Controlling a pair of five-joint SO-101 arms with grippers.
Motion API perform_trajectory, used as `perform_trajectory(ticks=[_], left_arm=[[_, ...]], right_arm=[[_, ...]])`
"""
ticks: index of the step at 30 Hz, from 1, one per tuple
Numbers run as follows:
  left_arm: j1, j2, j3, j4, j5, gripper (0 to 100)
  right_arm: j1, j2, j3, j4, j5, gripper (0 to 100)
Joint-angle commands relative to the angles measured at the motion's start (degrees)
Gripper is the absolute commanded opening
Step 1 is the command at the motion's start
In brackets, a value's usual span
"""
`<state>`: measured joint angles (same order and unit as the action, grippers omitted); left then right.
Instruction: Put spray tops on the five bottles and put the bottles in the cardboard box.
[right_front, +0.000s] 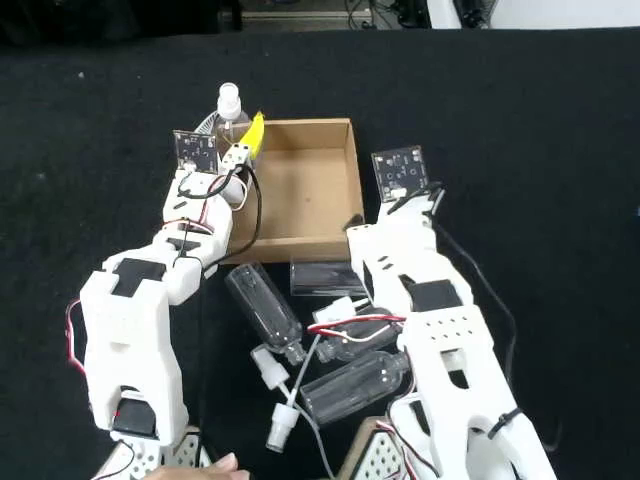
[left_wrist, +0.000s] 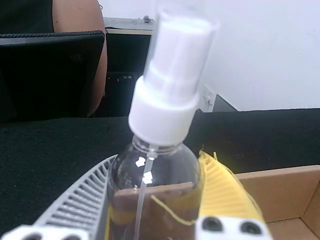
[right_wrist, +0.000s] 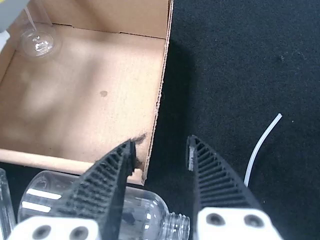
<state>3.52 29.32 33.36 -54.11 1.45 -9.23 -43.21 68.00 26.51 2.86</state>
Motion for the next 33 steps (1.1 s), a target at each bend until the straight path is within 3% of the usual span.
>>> perform_trajectory(ticks=[1, 6, 24, 30, 33], left_arm=[[0.3, -0.4, -2.4, 0.2, 0.1, 9], [0.2, 0.1, -2.1, 0.3, 0.2, 24], [-0.8, -0.8, -0.3, 0.2, -0.3, 25], [-0.7, -8.1, 2.9, 0.8, -0.3, 25], [-0.9, -11.3, 3.6, 6.6, -0.3, 25]], right_arm=[[1.0, -2.2, -0.5, -1.8, 0.3, 15.5], [1.0, -2.2, -0.5, -1.8, 0.3, 15.5], [1.0, -2.2, -0.6, -1.8, 0.3, 15.5], [1.0, -2.3, -0.7, -1.8, 0.3, 15.5], [1.0, -2.4, -0.7, -1.8, 0.3, 15.5]])
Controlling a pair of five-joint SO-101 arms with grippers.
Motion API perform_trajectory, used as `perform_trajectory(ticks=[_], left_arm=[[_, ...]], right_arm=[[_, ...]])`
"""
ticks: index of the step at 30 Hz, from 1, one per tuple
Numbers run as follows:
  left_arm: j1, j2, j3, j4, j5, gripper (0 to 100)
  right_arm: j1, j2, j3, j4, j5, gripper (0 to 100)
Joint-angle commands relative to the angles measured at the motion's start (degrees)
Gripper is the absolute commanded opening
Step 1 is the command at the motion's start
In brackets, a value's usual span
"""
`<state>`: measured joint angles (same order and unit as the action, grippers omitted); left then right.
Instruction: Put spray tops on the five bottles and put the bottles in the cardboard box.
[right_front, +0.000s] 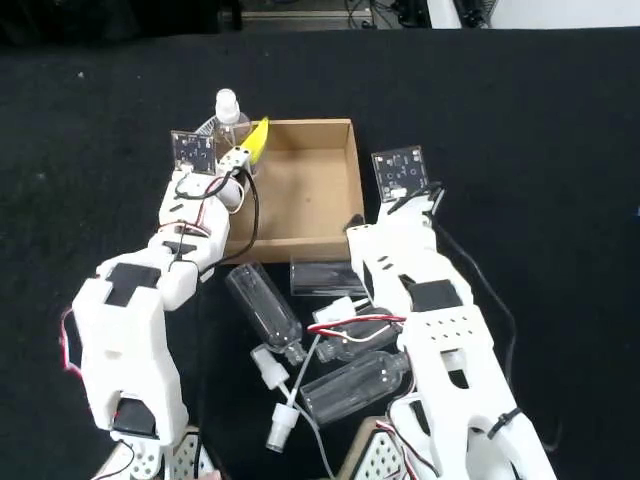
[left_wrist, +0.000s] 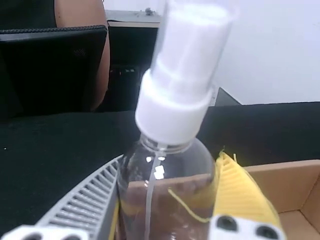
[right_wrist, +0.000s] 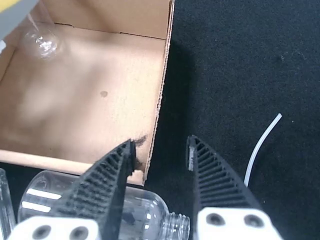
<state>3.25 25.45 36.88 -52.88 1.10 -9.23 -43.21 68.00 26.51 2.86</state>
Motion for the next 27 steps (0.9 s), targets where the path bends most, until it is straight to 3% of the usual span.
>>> perform_trajectory(ticks=[1, 7, 21, 27], left_arm=[[-0.7, -8.1, 0.0, 7.6, 0.1, 25], [-0.7, -8.6, 0.1, 11.0, 0.1, 37], [-0.7, -12.5, 0.7, 11.3, 0.1, 33], [-0.7, -26.0, 6.8, 25.1, 0.1, 33]], right_arm=[[1.0, -2.4, -0.7, -1.8, 0.3, 15.5], [1.0, -2.4, -0.6, -1.8, 0.3, 15.5], [1.0, -2.4, -0.5, -1.8, 0.3, 15.5], [1.0, -2.4, -0.6, -1.8, 0.3, 15.5]])
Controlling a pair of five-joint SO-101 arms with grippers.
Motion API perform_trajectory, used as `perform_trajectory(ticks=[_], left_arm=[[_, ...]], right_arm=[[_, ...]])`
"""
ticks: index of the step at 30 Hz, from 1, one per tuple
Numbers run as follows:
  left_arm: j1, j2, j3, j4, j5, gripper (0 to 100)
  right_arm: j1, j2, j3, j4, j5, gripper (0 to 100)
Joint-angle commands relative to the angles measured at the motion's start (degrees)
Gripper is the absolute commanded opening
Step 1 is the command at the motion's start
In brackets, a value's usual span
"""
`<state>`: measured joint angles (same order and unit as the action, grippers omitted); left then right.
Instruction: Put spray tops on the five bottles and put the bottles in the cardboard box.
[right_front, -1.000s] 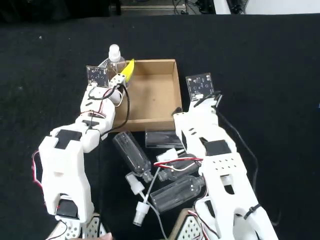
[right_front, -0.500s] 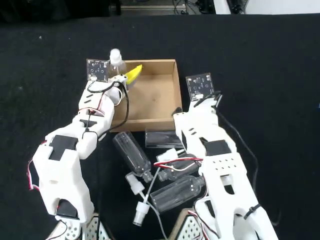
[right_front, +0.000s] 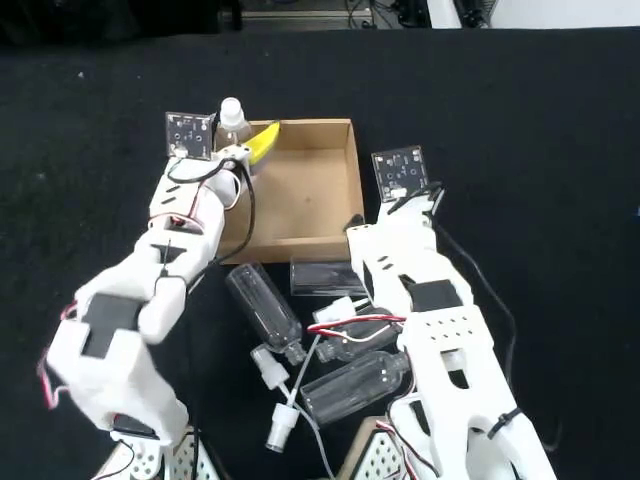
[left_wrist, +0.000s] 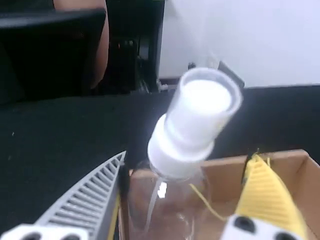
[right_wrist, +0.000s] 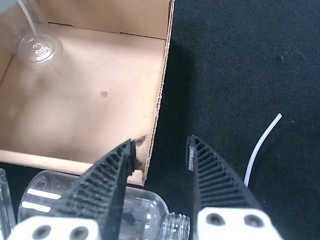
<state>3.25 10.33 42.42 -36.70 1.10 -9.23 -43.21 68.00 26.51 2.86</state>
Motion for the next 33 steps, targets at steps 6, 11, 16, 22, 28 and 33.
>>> perform_trajectory(ticks=[6, 11, 16, 22, 28, 33], left_arm=[[-1.9, -21.8, 1.6, 32.9, 0.1, 33], [-2.2, -28.8, 1.5, 50.5, 0.1, 33], [-4.4, -34.1, 1.6, 61.7, 0.4, 33], [-4.5, -39.2, 3.2, 68.1, 0.0, 33], [-4.4, -39.1, 7.9, 64.2, 0.5, 33], [-4.4, -39.0, 9.9, 63.2, 0.6, 33]], right_arm=[[1.0, -2.4, -0.6, -1.8, 0.3, 15.5], [0.9, -2.4, -0.6, -1.8, 0.3, 15.5], [0.8, -2.4, -0.6, -1.8, 0.3, 15.5], [0.9, -2.5, -0.7, -1.8, 0.4, 15.5], [0.9, -2.5, -0.5, -1.8, 0.4, 15.5], [0.9, -2.5, -0.5, -1.8, 0.4, 15.5]])
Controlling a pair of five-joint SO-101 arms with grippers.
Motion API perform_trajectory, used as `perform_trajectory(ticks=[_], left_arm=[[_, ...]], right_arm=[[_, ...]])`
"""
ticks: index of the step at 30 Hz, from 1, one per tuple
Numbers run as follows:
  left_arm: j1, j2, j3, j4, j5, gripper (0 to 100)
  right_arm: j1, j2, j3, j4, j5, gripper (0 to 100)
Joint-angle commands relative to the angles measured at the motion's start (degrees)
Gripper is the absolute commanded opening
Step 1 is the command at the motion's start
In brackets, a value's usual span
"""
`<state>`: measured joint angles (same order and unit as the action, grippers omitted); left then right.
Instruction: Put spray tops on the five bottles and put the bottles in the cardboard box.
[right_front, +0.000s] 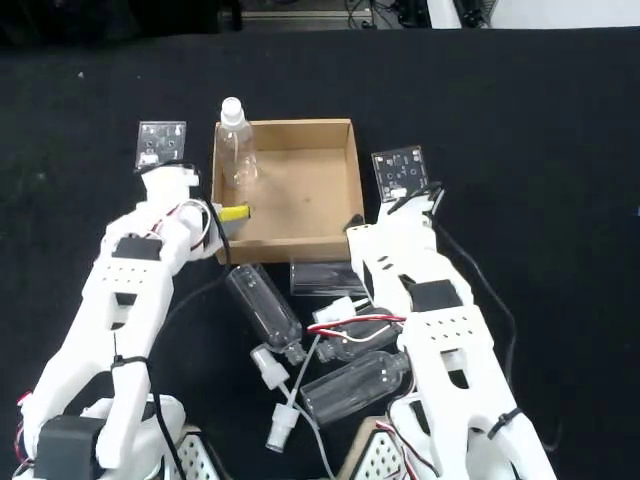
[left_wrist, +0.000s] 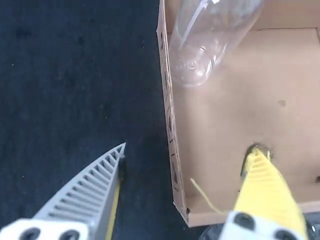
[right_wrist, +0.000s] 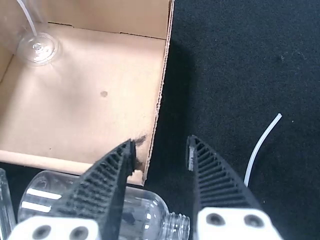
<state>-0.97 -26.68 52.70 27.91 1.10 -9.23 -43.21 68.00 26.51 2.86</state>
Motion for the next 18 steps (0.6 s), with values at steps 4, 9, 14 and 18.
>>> perform_trajectory(ticks=[4, 9, 14, 18], left_arm=[[-0.1, 0.2, -2.0, -0.1, 0.5, 33], [0.4, 10.0, -5.8, 0.0, 0.5, 25], [0.5, 13.1, -7.2, 0.0, 0.5, 15], [0.4, 13.2, -6.9, 0.1, 3.9, 15]], right_arm=[[0.7, -2.5, -0.5, -1.8, 0.4, 15.5], [0.7, -2.5, -0.5, -1.8, 0.4, 15.5], [0.9, -2.5, -0.6, -1.8, 0.4, 15.5], [0.7, -2.5, -0.7, -1.8, 0.4, 15.5]])
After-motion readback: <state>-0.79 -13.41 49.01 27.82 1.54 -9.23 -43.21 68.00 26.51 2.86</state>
